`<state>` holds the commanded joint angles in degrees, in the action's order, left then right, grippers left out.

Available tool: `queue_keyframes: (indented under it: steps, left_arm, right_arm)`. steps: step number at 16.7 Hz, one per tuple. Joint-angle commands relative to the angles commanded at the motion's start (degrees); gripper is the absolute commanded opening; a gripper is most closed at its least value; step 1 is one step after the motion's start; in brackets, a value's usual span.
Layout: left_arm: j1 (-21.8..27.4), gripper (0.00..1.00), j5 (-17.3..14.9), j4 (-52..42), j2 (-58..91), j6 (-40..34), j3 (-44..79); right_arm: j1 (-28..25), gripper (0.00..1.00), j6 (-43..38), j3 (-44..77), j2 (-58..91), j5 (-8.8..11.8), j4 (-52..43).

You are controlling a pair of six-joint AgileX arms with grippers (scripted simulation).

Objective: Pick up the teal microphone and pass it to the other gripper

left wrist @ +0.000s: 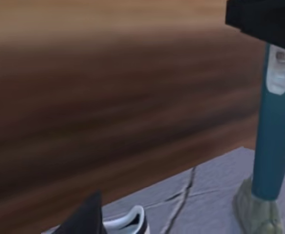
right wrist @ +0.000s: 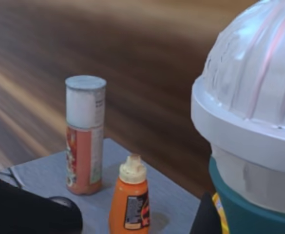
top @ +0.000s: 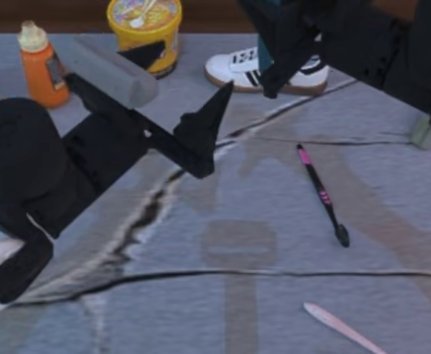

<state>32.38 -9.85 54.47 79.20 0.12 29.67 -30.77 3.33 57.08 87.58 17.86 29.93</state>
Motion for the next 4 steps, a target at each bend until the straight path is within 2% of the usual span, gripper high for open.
queue_keyframes:
  steps: [2, 4]
  left_arm:
    - [-0.8, 1.00, -0.5, -0.1, -3.2, -0.1, -3.2]
    - [-1.0, 1.00, -0.7, 0.0, -4.0, -0.2, -4.0]
  right_arm:
    - [1.5, 0.00, 0.2, -1.3, -1.3, 1.7, 0.0]
    - [1.9, 0.00, 0.3, -1.6, -1.6, 2.1, 0.0]
